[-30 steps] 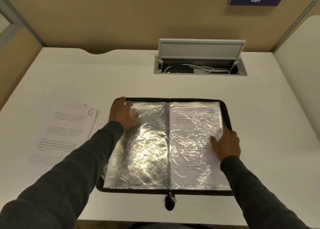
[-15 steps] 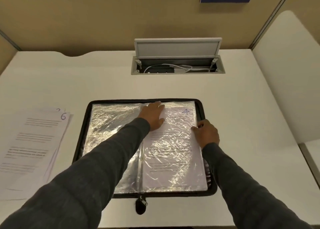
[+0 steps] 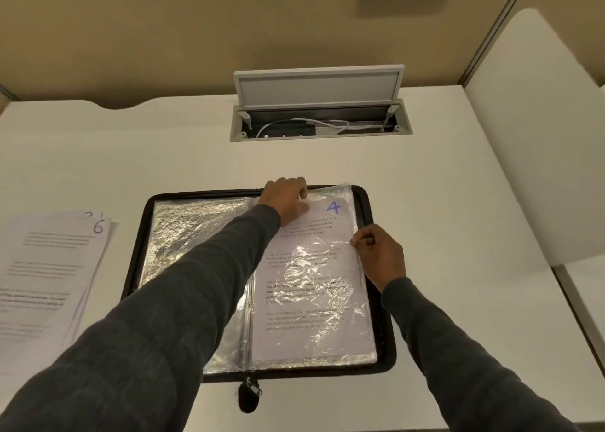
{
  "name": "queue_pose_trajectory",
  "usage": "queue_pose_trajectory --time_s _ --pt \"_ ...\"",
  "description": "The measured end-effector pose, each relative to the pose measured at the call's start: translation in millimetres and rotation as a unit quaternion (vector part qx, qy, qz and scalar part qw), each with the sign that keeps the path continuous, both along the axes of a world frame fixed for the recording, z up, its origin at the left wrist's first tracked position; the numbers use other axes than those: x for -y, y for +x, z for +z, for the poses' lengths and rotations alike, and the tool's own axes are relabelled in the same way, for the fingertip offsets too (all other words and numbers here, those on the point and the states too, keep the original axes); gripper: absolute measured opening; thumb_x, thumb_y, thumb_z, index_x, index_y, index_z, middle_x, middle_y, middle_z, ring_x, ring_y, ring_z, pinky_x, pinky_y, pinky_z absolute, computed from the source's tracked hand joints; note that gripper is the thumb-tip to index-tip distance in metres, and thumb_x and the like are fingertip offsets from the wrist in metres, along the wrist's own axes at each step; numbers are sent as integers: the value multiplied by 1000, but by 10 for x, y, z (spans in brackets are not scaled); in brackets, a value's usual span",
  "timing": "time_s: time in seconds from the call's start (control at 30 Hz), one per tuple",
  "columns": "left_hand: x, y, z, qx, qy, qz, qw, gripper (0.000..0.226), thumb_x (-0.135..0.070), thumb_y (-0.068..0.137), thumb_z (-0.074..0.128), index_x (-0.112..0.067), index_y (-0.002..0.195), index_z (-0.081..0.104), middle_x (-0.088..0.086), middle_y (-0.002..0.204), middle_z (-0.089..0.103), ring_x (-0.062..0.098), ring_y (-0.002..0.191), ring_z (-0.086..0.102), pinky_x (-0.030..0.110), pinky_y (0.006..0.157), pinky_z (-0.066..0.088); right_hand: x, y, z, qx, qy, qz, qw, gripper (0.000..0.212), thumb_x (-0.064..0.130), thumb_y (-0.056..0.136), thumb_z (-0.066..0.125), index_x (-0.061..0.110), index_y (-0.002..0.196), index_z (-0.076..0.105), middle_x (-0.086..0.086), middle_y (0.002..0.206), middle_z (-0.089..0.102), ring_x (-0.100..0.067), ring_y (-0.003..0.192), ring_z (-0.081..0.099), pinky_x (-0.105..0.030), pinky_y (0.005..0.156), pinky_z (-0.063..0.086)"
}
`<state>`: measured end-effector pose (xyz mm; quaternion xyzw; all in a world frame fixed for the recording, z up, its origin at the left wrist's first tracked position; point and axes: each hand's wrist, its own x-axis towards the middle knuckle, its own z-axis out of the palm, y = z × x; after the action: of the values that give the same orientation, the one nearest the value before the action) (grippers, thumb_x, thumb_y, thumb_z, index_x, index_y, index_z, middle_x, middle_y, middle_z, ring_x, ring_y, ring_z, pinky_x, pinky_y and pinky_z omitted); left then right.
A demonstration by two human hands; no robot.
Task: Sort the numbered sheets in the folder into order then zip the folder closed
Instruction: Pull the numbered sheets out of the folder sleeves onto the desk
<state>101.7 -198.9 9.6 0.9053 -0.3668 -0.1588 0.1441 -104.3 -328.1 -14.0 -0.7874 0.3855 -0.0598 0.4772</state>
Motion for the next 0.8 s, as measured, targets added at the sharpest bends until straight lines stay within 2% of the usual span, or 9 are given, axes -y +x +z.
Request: queue_pose_trajectory --time_s 0.1,0.23,0.33,0.43,0.53,0.6,0.67,0.8 --pt "-15 80 23 -82 -33 9 996 13 -21 87 70 -11 90 62 -2 88 64 22 85 58 34 77 48 15 12 11 9 22 -14 1000 5 22 92 70 21 94 65 5 89 68 -15 86 64 -29 81 54" --pt "-46 179 98 -149 -27 -4 988 8 -23 92 65 -15 93 67 -4 92 64 17 89 57 28 79 41 27 69 13 21 19 -7 1000 33 35 88 76 21 114 61 3 103 65 -17 90 64 -29 82 53" --pt "-77 223 145 -182 -37 7 983 11 -25 93 63 -16 95 69 0 96 68 18 90 60 31 82 47 23 112 12 19 -11 18 1000 43 40 87 75 21 124 61 4 111 60 -14 96 59 -24 82 47" --pt "-103 227 188 -238 -65 27 969 13 -20 95 56 -13 92 67 3 88 73 17 81 67 32 79 51 7 144 31 6 33 21 999 34 37 91 73 21 120 65 4 101 68 -12 91 63 -26 86 52" --pt "-84 210 255 -284 -76 62 954 22 -13 95 44 -10 92 65 9 84 74 18 69 64 26 64 45 -15 169 31 -2 39 28 999 21 30 94 69 20 112 67 2 94 71 -14 88 65 -24 81 53" --pt "-76 229 267 -279 -53 65 957 24 -5 91 42 -14 95 64 8 83 74 17 66 62 26 60 43 -38 176 39 -3 36 37 999 10 29 96 66 22 103 68 6 92 71 -14 86 68 -24 76 55" --pt "-81 259 255 -255 -10 43 966 26 -2 90 47 -18 102 64 6 86 73 17 65 64 26 59 48 -61 176 52 5 38 40 998 6 27 97 64 24 98 69 9 89 71 -12 83 68 -18 69 51" --pt "-97 303 242 -224 69 -6 972 21 -10 94 57 -21 111 61 5 81 69 18 62 64 29 62 54 -103 174 107 27 44 35 998 7 23 97 64 26 97 70 12 87 70 -7 82 66 -14 67 47"
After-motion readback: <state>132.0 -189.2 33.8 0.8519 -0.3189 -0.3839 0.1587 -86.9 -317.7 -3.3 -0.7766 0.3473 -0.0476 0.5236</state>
